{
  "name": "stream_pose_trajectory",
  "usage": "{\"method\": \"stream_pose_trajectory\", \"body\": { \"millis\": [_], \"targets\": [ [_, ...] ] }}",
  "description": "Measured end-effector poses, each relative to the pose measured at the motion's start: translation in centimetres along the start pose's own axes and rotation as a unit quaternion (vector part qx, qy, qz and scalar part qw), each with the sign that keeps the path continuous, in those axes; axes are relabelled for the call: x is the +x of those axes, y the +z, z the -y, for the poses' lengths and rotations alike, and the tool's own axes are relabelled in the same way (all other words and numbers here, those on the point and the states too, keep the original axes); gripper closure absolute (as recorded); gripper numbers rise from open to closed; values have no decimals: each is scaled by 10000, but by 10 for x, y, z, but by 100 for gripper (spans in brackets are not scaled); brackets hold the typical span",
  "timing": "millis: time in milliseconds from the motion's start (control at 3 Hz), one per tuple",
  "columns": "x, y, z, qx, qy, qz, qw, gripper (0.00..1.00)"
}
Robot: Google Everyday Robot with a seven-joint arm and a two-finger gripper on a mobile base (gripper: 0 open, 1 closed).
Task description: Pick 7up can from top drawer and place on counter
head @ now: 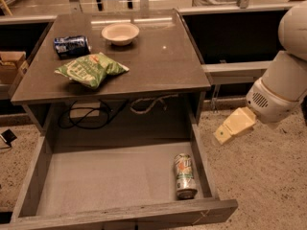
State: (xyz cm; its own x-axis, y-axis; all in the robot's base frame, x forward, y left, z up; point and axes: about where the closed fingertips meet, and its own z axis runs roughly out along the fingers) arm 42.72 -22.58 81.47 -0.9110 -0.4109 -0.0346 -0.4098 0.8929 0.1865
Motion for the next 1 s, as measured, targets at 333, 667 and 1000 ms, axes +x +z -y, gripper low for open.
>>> {"method": "stream_pose_trajectory", "body": {
  "millis": [333,667,1000],
  "targets": [
    [-5,0,-7,-44,-38,67,10000,0],
    [-4,9,-17,364,24,-119,9993,0],
    [3,27,-50,1451,134,132,9892,0]
  ]
}}
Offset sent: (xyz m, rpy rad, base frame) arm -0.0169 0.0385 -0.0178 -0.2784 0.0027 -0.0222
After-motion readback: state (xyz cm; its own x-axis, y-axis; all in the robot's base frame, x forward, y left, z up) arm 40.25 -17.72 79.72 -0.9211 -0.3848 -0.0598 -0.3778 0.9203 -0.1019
